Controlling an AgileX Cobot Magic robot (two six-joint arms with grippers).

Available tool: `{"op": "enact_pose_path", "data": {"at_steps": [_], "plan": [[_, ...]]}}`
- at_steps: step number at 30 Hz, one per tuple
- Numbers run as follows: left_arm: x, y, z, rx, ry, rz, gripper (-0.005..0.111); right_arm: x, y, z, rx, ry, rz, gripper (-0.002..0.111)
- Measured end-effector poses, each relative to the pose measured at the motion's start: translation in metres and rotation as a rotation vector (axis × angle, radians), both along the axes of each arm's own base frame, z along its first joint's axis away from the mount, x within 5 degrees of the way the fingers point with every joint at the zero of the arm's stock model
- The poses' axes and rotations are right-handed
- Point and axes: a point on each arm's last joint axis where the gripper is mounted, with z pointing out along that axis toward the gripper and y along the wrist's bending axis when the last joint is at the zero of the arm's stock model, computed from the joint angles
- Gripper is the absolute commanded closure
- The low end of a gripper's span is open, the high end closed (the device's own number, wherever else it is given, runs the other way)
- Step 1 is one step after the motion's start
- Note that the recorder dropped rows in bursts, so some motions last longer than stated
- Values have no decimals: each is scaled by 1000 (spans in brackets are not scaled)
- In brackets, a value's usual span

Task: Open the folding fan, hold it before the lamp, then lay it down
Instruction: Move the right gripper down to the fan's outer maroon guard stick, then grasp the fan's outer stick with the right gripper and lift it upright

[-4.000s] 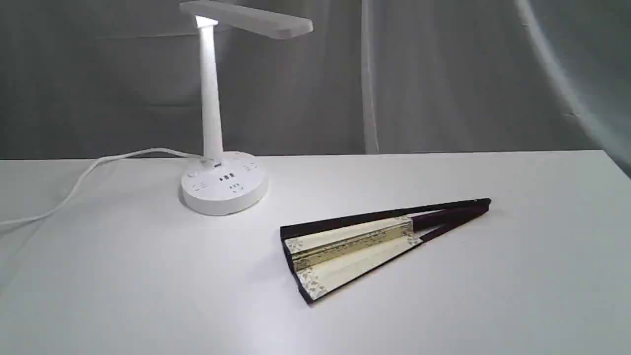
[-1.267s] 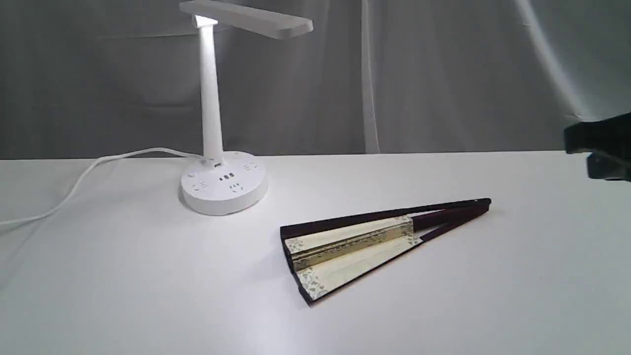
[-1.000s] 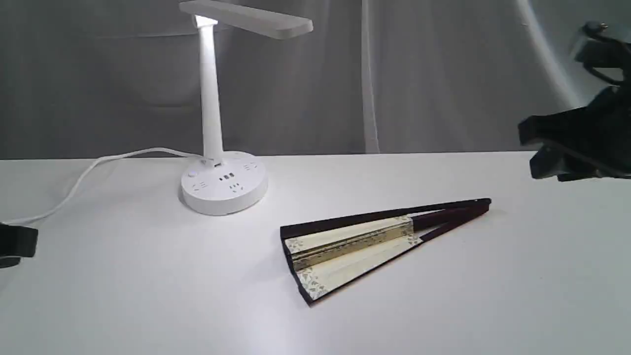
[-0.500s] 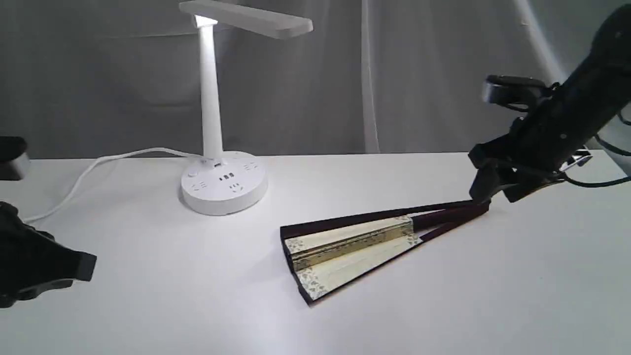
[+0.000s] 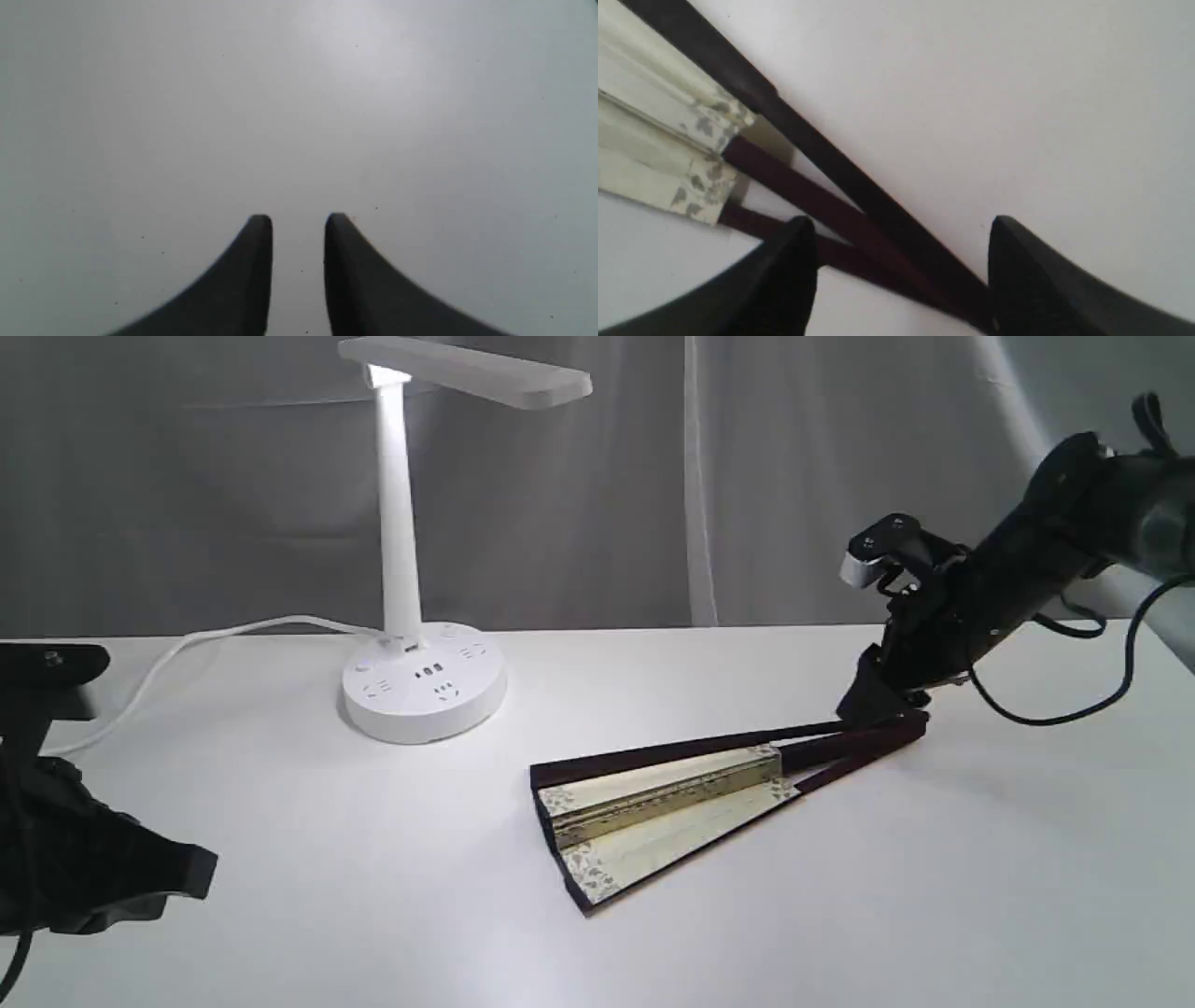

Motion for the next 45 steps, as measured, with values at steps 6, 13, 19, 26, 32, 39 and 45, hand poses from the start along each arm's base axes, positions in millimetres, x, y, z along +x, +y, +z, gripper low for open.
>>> {"op": "enact_pose_path", "data": {"at_steps": [6, 13, 19, 26, 32, 39, 45], "plan": [[0, -1, 0, -25, 4, 14, 86, 8, 4, -27, 29, -47, 31, 54], [0, -2, 0, -26, 4, 15, 86, 9, 5, -29, 44, -51, 44, 54], [0, -2, 0, -27, 3, 15, 86, 3, 6, -31, 40, -18, 138, 54], [0, -2, 0, -27, 3, 15, 86, -2, 5, -34, 6, 6, 242, 57], [0, -2, 0, -27, 3, 15, 86, -6, -4, -38, -52, 142, 41, 57], [0, -2, 0, -27, 3, 15, 86, -10, -6, -35, -30, 264, -168, 59], [0, -2, 0, -27, 3, 15, 86, -11, -6, -33, 3, 343, -378, 62]]}}
